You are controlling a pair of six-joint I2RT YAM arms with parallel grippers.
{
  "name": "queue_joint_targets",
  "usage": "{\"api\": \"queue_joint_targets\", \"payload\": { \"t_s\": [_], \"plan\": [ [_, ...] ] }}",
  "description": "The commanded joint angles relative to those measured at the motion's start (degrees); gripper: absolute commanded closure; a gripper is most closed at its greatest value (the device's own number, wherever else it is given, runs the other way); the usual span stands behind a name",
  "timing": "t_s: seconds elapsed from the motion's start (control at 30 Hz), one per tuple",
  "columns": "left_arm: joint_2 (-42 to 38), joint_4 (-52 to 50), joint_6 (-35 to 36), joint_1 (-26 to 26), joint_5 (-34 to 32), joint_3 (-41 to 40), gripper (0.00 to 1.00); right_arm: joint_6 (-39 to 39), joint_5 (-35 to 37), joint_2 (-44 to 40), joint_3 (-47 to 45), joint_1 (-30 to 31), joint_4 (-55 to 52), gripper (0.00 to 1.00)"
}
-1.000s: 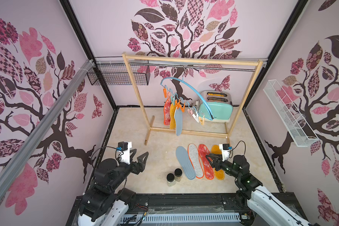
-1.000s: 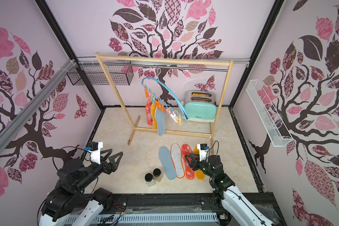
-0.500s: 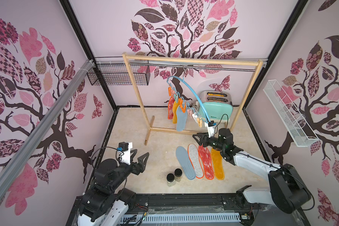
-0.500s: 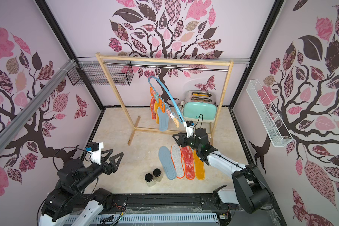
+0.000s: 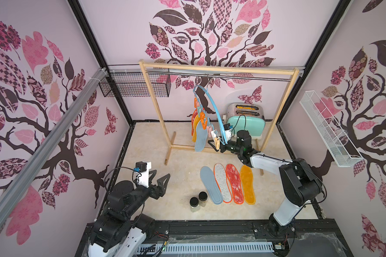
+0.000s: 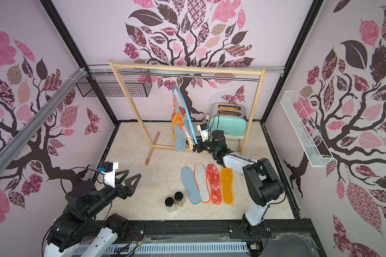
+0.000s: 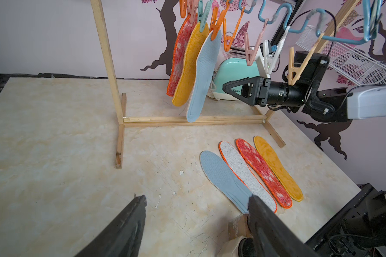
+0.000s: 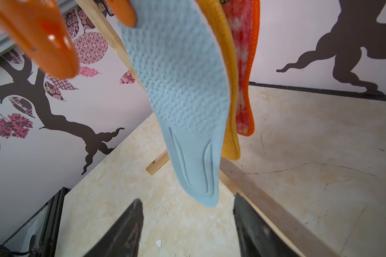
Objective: Take the shoe insoles off the hanger
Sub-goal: Remove the insole from the hanger.
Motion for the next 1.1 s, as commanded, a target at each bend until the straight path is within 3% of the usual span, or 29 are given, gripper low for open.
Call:
{"api": "queue_joint_targets", "payload": {
  "t_s": [0.0, 0.33, 0.43, 0.6, 0.7, 1.07],
  "plan": [
    [-0.2, 0.4, 0.5, -0.3, 0.7, -0.4, 0.24, -2.0, -1.6, 3.1, 3.5, -0.4, 0.8, 0.33],
    [0.3, 0.4, 0.6, -0.4, 1.2, -0.4, 0.24, -0.6, -8.6, 9.2, 9.1, -1.2, 2.3, 0.35],
    [0.3, 0.5, 0.6, -0.4, 1.3, -0.4, 0.24, 0.3, -11.6, 10.4, 9.9, -1.3, 4.0, 0.44],
    [0.4, 0.4, 0.6, -0.4, 1.5, -0.4, 0.24, 4.0, -16.2, 13.3, 13.5, -1.8, 5.3, 0.77],
    [0.4, 0.5, 0.6, -0.6, 1.5, -0.4, 0.24, 5.6, -17.5, 14.7, 15.2, -1.8, 6.2, 0.89],
    [0.4, 0.5, 0.6, -0.6, 1.5, -0.5, 0.24, 4.2, -18.2, 13.8, 14.7, -2.0, 4.7, 0.99]
  ]
}}
